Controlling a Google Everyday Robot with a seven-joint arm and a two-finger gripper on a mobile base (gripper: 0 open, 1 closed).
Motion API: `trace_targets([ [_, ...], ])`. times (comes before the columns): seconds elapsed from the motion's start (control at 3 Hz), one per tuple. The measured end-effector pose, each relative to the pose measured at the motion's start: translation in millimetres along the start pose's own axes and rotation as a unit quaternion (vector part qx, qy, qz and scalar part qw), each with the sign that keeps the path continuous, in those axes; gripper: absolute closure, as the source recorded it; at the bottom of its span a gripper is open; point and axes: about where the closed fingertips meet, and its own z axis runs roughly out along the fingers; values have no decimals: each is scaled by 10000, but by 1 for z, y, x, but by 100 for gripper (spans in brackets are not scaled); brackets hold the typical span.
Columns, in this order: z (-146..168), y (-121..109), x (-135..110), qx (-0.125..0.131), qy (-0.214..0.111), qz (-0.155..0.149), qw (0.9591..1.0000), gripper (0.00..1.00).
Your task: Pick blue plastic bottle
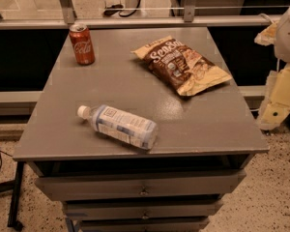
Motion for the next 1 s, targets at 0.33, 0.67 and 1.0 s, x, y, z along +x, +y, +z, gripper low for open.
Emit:
trace_targets([
  [0.33, 0, 0, 0, 1, 0, 0, 10000, 0],
  [0.67, 21, 11, -42, -221, -365, -204, 9989, 0],
  [1.0, 44, 33, -112, -552, -732, -455, 9947, 0],
])
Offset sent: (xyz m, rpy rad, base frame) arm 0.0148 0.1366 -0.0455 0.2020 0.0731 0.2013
